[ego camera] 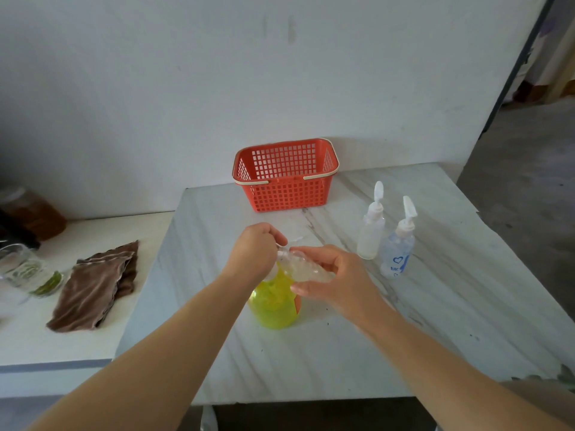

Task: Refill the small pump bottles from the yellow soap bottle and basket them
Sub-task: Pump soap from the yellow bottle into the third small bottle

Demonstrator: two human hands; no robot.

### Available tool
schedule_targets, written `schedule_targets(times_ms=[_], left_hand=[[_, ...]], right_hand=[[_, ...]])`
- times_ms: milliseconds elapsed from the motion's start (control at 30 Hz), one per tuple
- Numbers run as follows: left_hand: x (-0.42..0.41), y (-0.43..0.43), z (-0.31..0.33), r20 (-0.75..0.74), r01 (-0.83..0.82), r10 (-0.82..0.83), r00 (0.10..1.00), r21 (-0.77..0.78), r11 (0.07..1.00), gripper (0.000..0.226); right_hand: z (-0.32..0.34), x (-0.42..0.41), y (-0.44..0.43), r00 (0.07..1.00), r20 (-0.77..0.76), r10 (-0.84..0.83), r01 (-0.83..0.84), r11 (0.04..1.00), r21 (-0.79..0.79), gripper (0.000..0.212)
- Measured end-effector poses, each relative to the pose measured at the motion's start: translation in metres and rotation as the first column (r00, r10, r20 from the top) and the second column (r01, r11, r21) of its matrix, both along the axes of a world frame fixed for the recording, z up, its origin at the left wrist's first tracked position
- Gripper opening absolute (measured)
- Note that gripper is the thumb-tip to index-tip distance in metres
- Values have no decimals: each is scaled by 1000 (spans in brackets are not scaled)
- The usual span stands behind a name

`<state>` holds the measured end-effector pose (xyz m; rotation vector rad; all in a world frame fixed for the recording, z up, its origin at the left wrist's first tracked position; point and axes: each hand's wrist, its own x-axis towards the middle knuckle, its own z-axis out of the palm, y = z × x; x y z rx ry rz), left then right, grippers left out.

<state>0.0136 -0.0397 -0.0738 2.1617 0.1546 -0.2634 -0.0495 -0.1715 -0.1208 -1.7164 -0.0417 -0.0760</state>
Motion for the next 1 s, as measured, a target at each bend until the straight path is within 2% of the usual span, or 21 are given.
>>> schedule_targets(times_ms=[367, 567, 800, 1000], left_hand=[[-3, 0, 18, -38, 95, -94, 995, 23, 995, 30], [1, -5, 16, -49, 87, -83, 995, 82, 993, 36], [0, -2, 0, 3, -5, 5, 1000, 20, 1000, 39], [-1, -4, 9, -10, 37, -37, 999, 27, 999, 36]], right_hand=[[7, -4, 0, 999, 20, 35, -36, 999, 31, 49], [4, -3, 1, 1000, 8, 19, -20, 998, 62, 47], [-3, -1, 1, 1000, -2, 2, -1, 999, 43, 48], [4, -3, -1, 1000, 6, 8, -8, 1000, 26, 52]])
